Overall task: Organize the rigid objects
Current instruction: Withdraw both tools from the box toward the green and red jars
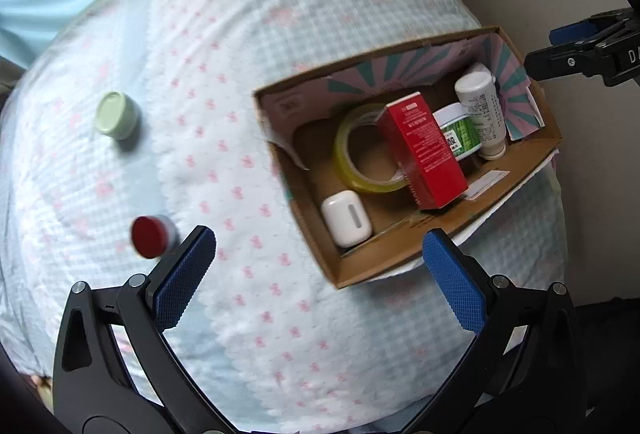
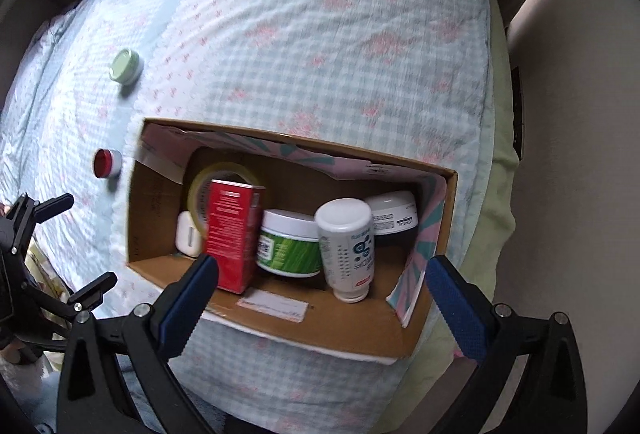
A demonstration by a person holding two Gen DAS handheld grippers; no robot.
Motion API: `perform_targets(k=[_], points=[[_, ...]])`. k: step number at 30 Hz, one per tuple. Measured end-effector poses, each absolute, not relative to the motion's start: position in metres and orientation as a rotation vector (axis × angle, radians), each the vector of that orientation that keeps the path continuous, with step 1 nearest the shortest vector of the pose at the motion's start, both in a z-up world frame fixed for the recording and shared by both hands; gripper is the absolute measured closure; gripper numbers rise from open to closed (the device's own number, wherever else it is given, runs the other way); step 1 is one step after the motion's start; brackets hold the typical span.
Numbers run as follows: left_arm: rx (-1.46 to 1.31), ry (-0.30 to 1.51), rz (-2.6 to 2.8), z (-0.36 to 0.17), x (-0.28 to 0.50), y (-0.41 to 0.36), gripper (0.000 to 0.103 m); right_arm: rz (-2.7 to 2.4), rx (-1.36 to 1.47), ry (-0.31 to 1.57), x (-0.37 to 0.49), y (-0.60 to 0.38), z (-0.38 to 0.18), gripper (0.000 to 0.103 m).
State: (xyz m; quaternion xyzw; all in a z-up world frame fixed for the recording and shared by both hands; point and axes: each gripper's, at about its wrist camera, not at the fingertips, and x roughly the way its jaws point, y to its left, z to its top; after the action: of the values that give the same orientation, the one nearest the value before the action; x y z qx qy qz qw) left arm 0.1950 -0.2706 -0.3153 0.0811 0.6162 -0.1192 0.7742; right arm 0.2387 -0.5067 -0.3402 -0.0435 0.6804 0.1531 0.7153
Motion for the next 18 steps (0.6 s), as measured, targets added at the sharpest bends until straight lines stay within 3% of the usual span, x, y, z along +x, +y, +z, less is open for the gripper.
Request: perform_targets(k=[18], points=[[0.119,1.081,-0.219,-0.206,0.143,-0.143,0.000,0.197,-0.190,1.235,0.166,-0.412,-0.225,0.000]])
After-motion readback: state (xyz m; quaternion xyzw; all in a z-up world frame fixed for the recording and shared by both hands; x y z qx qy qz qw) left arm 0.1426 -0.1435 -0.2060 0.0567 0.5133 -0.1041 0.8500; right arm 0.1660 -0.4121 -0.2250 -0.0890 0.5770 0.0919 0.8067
